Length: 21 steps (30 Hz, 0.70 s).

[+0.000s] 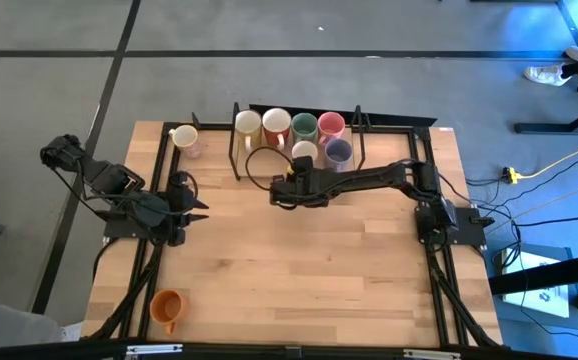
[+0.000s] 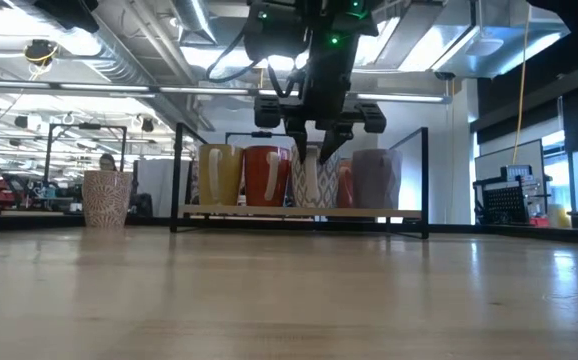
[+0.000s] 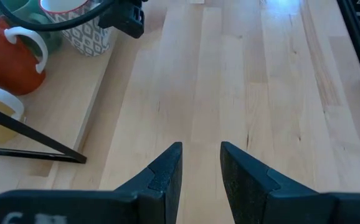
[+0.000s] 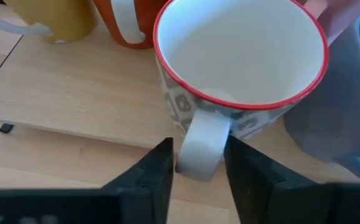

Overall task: Place coffee mugs
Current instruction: Put the gray patterned mug on the shelf, then put the red patterned mug on the shelf

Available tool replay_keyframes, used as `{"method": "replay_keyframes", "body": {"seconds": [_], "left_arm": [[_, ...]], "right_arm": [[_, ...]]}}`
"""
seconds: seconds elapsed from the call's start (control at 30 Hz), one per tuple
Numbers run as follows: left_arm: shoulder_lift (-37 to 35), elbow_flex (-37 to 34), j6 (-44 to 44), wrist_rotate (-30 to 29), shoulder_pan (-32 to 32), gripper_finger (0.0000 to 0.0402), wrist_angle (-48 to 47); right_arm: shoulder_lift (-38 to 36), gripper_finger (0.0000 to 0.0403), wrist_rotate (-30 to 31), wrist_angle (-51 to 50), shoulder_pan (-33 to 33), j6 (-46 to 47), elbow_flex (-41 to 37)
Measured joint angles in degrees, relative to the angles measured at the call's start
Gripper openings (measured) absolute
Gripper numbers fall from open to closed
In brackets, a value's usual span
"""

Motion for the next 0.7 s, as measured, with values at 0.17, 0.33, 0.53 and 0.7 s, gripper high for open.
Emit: {"method": "replay_keyframes", "body": {"seconds": [0.17, 0.33, 0.53, 0.7], "left_arm": [[0.0, 0.0, 0.0, 0.0, 0.0, 0.0102, 0.0], [0.0, 0.0, 0.02, 0.0, 0.0, 0.0102, 0.02], [0.02, 0.0, -1.59, -3.58, 0.3, 0.0105, 0.59], [0.47, 0.0, -3.58, -7.91, 2.55, 0.0112, -0.2]], "right_arm": [[-0.28, 0.0181, -0.51, -1.68, 0.08, 0.0, 0.0], [-2.63, 0.0208, -0.27, -4.16, 0.47, 0.0, 0.09], [-4.77, 0.0213, -0.72, -4.59, 1.22, -2.83, 0.33], [-7.41, 0.0214, -0.55, -4.55, 3.28, -10.51, 2.59]]}}
